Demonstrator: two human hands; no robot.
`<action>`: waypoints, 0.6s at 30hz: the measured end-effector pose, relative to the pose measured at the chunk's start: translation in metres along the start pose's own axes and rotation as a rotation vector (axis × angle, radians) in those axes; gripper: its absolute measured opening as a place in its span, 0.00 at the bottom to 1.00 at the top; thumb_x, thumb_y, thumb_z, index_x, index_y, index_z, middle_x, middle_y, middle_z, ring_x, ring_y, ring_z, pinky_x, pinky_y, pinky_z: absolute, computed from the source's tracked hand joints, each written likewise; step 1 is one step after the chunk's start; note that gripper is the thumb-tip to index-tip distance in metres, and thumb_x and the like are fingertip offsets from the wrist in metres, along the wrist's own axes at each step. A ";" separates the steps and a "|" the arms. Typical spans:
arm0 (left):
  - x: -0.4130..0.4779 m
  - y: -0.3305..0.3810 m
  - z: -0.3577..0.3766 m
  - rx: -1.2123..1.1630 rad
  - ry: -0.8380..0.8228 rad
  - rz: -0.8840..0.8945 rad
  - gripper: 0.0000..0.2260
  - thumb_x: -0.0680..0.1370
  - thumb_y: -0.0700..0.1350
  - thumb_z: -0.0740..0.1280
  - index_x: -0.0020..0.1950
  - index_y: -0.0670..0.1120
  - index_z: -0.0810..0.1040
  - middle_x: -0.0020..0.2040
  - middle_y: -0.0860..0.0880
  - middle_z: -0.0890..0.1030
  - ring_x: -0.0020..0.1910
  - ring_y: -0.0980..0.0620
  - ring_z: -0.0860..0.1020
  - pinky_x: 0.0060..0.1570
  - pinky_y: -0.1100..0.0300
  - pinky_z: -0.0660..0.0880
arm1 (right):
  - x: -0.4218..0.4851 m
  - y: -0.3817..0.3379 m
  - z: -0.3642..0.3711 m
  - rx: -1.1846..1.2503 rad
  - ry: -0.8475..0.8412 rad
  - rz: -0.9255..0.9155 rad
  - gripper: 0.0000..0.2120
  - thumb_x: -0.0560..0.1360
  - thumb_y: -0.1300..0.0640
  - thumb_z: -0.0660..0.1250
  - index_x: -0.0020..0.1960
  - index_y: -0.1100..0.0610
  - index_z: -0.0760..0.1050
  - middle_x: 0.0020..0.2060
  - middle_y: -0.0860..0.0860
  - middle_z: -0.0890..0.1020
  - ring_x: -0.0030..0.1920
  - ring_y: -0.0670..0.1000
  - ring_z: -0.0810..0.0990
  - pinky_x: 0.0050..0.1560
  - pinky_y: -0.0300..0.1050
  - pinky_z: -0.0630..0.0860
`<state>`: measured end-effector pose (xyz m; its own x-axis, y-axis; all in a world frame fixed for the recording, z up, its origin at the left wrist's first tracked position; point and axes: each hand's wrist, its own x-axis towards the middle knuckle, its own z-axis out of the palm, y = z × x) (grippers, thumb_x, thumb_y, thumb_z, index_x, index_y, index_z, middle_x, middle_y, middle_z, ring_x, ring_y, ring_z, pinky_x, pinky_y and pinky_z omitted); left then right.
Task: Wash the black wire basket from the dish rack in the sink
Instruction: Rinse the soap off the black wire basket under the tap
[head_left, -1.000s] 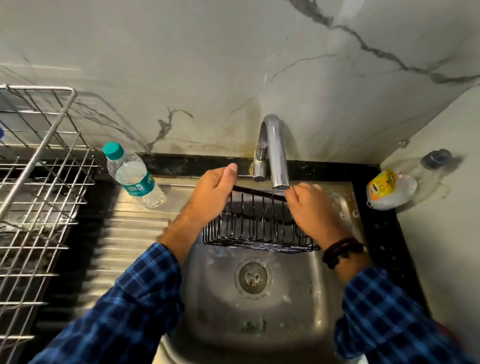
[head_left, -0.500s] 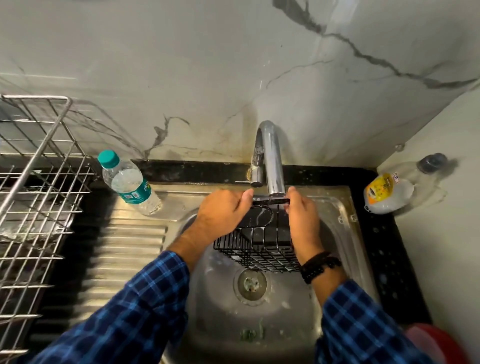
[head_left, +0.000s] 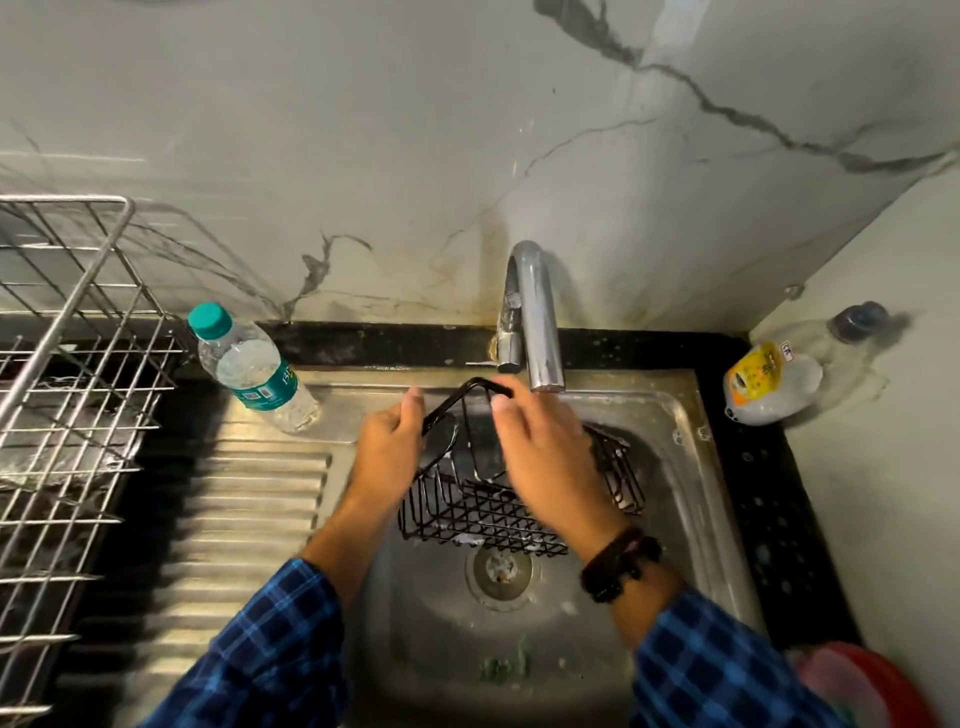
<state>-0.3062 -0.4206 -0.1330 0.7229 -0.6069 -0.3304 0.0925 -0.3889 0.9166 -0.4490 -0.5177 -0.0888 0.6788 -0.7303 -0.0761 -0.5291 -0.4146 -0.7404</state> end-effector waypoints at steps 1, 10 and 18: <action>-0.003 -0.002 0.001 -0.074 0.004 -0.046 0.26 0.83 0.62 0.58 0.38 0.45 0.81 0.34 0.49 0.80 0.35 0.49 0.76 0.42 0.47 0.76 | -0.002 -0.010 0.003 -0.058 -0.016 -0.106 0.25 0.81 0.38 0.46 0.68 0.48 0.72 0.57 0.45 0.80 0.60 0.42 0.73 0.70 0.49 0.64; -0.004 -0.021 -0.015 -0.202 0.150 -0.205 0.24 0.80 0.63 0.60 0.48 0.43 0.80 0.43 0.45 0.81 0.44 0.46 0.79 0.51 0.48 0.75 | 0.005 0.037 0.004 -0.212 -0.165 0.108 0.30 0.83 0.38 0.42 0.81 0.49 0.51 0.81 0.50 0.54 0.81 0.51 0.51 0.79 0.59 0.48; -0.010 -0.009 -0.024 -0.249 0.087 -0.128 0.19 0.85 0.53 0.58 0.38 0.46 0.73 0.31 0.50 0.74 0.33 0.52 0.70 0.36 0.57 0.66 | 0.006 0.041 -0.017 -0.217 -0.117 0.025 0.38 0.78 0.30 0.35 0.80 0.48 0.58 0.79 0.49 0.61 0.78 0.53 0.61 0.78 0.55 0.54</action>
<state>-0.2981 -0.3941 -0.1328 0.7497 -0.4976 -0.4362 0.3441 -0.2699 0.8993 -0.4747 -0.5484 -0.1081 0.7118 -0.6792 -0.1788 -0.6349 -0.5132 -0.5775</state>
